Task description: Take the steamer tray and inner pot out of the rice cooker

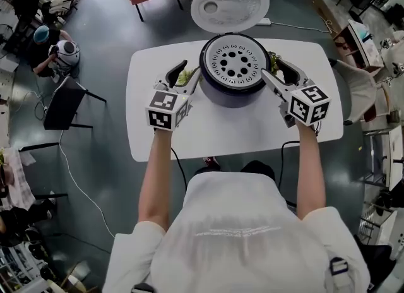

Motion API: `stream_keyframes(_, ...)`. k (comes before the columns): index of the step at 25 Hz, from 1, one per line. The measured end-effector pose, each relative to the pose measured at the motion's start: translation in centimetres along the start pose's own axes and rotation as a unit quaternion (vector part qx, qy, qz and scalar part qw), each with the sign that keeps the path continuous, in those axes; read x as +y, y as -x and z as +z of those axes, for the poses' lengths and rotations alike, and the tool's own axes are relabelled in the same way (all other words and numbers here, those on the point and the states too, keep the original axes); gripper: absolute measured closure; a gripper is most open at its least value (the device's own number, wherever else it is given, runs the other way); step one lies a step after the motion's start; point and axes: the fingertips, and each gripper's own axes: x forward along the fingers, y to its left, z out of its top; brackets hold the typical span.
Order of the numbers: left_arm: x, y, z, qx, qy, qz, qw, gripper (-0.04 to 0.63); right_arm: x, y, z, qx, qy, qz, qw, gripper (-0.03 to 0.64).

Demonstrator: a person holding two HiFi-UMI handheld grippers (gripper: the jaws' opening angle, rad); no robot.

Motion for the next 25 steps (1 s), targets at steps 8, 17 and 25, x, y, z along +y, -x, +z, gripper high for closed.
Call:
stream_keyframes(8, -1.7, -3.3, -2.4, 0.061, 0.002, 0.0, 0.9982, 0.42, -3.0, -1.1, -2.1, 0.022, -0.034, 0.0, 0.999, 0.36)
stream_keyframes(17, -1.0, -7.8, -4.2, 0.126, 0.015, 0.076, 0.989, 0.395, -5.9, -2.8, -3.9, 0.06, -0.056, 0.039, 0.996, 0.359)
stream_keyframes(25, 0.4, -11.2, -6.3, 0.189, -0.003, 0.106, 0.9764, 0.342, -7.3, -5.3, -4.5, 0.074, -0.062, 0.058, 0.994, 0.359)
